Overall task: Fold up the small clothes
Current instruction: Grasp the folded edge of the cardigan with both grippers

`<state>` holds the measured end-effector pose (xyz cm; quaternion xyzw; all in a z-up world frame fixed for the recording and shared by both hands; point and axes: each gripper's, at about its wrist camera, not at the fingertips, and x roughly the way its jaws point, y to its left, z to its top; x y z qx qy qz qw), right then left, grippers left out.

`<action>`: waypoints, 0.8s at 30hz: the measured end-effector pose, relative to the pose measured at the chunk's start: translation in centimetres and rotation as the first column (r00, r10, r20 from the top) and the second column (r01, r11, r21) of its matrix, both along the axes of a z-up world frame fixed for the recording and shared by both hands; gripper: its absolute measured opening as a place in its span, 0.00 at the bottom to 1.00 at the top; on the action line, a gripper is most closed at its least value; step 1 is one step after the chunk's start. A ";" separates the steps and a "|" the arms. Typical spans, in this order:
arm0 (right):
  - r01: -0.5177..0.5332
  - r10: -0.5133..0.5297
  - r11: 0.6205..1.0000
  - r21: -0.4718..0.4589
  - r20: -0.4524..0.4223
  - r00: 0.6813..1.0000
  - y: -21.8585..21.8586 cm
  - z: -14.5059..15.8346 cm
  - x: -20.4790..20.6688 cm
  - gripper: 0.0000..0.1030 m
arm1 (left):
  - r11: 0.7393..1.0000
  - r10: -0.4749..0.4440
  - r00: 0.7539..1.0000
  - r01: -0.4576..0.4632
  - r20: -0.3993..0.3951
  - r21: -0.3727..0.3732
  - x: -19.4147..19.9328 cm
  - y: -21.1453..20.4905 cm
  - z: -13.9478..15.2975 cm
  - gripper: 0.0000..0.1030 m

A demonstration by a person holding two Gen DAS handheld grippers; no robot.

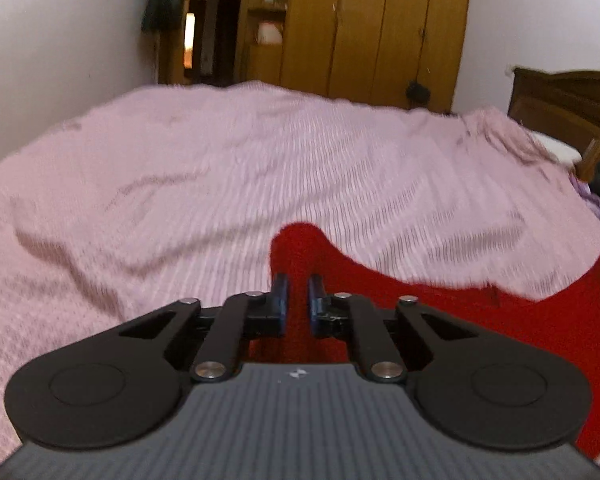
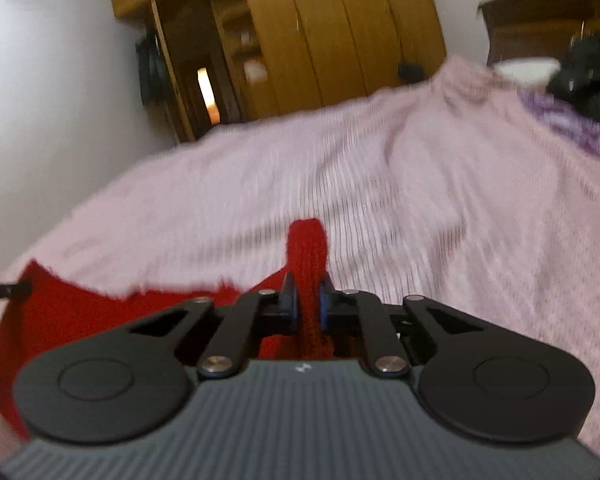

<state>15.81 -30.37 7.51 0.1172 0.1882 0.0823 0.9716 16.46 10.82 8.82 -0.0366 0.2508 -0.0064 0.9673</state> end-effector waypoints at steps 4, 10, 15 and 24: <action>0.035 -0.035 0.999 -0.042 -0.013 0.999 0.9 -0.3 2.4 0.13 | 1.000 0.028 0.999 -0.028 -0.028 0.002 2.9 0.1 0.0 0.09; 0.092 -0.116 0.989 -0.119 -0.212 0.970 1.8 -5.7 6.3 0.15 | 0.995 0.075 0.982 -0.062 -0.176 0.080 6.9 -0.3 -5.1 0.10; 0.100 -0.115 0.992 -0.076 -0.232 0.966 1.0 -7.0 6.5 0.15 | 0.993 0.088 0.978 -0.071 -0.188 0.095 7.2 0.2 -7.4 0.10; 0.090 -0.077 0.995 0.043 -0.246 0.966 0.1 -5.4 4.8 0.39 | 0.992 0.069 0.979 -0.046 -0.193 0.119 6.6 0.0 -5.8 0.29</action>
